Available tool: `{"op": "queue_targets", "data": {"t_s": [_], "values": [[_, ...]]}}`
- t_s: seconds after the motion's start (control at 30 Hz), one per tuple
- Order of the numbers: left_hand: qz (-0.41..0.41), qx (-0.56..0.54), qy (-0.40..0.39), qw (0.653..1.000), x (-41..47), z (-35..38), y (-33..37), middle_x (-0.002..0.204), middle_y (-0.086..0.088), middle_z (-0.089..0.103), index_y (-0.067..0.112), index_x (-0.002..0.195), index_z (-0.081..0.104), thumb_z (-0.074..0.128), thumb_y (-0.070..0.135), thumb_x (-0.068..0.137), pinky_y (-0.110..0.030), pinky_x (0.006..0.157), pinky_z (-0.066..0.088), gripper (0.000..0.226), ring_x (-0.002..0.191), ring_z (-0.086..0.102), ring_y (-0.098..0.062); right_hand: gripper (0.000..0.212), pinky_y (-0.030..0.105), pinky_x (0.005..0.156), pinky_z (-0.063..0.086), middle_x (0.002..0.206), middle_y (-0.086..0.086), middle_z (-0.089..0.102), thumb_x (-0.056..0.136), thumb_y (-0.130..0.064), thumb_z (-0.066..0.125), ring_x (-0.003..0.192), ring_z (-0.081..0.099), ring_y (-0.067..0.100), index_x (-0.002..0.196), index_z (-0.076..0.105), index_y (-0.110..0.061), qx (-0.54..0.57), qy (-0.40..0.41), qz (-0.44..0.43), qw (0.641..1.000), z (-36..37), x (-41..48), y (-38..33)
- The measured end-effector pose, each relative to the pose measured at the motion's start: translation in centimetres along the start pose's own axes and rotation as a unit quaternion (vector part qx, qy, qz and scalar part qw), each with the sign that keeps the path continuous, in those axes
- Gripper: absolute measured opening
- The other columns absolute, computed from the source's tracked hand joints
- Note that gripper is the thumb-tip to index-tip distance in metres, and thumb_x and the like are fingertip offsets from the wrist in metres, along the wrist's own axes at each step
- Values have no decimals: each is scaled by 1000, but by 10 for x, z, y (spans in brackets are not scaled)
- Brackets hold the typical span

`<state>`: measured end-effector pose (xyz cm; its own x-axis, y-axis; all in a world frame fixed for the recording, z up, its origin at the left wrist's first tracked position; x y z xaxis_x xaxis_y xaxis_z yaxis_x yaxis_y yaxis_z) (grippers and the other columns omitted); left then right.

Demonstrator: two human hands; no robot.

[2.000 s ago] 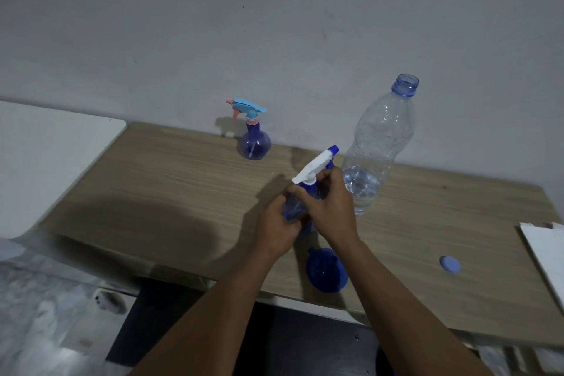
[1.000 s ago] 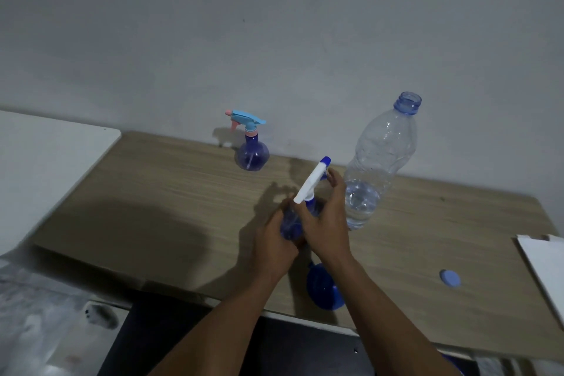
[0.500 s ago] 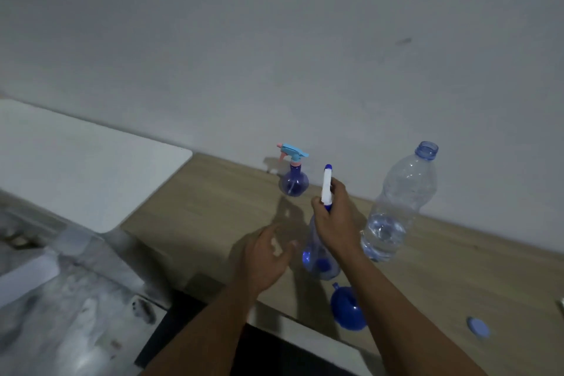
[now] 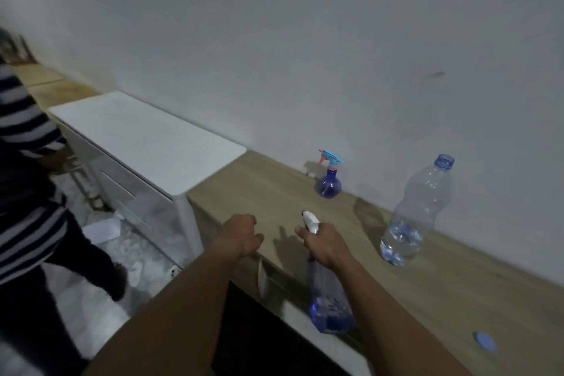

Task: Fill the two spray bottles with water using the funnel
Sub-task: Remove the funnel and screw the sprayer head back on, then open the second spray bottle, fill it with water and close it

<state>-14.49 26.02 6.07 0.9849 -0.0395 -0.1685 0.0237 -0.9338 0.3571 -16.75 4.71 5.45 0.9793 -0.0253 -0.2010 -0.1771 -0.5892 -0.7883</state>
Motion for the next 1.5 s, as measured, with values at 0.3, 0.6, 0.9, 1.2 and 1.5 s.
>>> {"op": "queue_targets", "data": {"t_s": [0.3,0.6,0.9,1.2,1.5], "values": [[-15,-18,2,1000,-15,-9,-7,131,-15,59,8,134,55,60,39,89,-31,94,47,54,117,58,-29,54,34,90,54,101,16,74,90,-50,53,97,71,33,138,59,-27,-39,-25,27,999,8,-15,9],[-4,-46,-4,999,-18,-16,6,139,-10,55,13,141,49,62,38,90,-35,102,47,58,123,54,-26,72,33,72,48,92,5,72,77,-85,35,78,70,20,101,60,-22,9,12,39,999,-19,-21,-7],[44,-199,-116,972,1,1,67,123,-7,64,18,130,60,73,2,73,-35,87,56,61,109,62,-24,36,50,77,59,88,11,69,100,-47,50,77,72,29,103,59,-13,102,105,-39,988,-57,4,-41],[99,-324,-186,922,67,10,95,122,-2,63,12,132,54,82,-1,70,-11,72,51,68,104,59,-13,15,25,65,46,77,-10,66,95,-30,65,68,58,7,80,67,-32,98,149,-81,981,-79,66,-72],[98,-419,-81,899,195,-4,63,107,1,61,13,113,55,80,-11,70,-30,88,56,55,105,60,-24,9,21,58,44,93,1,70,92,-13,64,72,61,8,98,67,-20,92,164,-42,981,-72,179,-100]]}}
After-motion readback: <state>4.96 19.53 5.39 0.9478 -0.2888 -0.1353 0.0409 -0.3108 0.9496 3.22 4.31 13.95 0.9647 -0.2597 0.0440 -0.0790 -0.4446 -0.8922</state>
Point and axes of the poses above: each hand's wrist, its own x-axis towards the middle knuckle, its own z-axis out of the palm, y = z × x, the point moved 9 cm from there along x, towards the middle knuckle
